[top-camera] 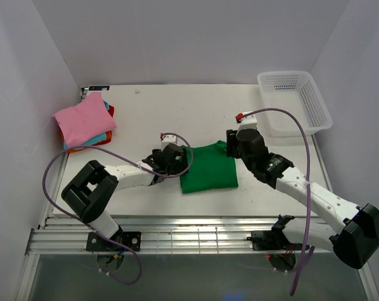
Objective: Fold and stack the t-shirts
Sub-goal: Fold the tshirt, then neatly place the folded tshirt to the corner
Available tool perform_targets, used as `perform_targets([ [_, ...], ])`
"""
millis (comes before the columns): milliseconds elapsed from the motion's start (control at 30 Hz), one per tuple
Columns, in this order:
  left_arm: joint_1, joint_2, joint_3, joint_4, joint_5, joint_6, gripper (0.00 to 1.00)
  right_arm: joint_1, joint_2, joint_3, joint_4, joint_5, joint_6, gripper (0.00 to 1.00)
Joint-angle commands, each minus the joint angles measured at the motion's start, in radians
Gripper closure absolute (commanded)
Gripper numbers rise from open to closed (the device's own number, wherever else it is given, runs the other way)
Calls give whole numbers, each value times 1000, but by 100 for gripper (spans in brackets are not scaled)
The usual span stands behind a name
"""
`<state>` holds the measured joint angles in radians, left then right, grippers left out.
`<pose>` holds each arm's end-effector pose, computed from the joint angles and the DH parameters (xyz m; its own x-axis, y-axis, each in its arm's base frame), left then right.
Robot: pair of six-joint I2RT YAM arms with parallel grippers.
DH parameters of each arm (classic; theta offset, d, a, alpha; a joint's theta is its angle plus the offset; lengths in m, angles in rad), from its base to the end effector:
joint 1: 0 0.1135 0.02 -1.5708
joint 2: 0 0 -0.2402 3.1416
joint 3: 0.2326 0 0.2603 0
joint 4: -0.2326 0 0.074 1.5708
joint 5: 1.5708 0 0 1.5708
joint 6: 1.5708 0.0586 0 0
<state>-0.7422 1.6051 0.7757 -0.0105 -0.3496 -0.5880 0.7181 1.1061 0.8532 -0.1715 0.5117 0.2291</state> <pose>0.2565 -0.2081 0.1112 -0.7154 -0.0510 -0.6969 0.0838 0.9839 -0.1581 0.2347 0.1670 0.2714 -0.3560 -0.0481 -0.9333 -0.1610 0.9869 0.0106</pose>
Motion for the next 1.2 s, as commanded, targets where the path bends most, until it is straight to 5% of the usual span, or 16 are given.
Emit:
perform_targets([
  [0,-3,-34,-27,-66,115,-90,2,7,-38,-26,-19,-9,24,40],
  [500,-5,-188,-230,92,343,-191,2,17,15,-86,12,-52,56,40],
  [1167,-16,-70,-291,400,480,-263,2,78,169,-100,102,-150,88,41],
])
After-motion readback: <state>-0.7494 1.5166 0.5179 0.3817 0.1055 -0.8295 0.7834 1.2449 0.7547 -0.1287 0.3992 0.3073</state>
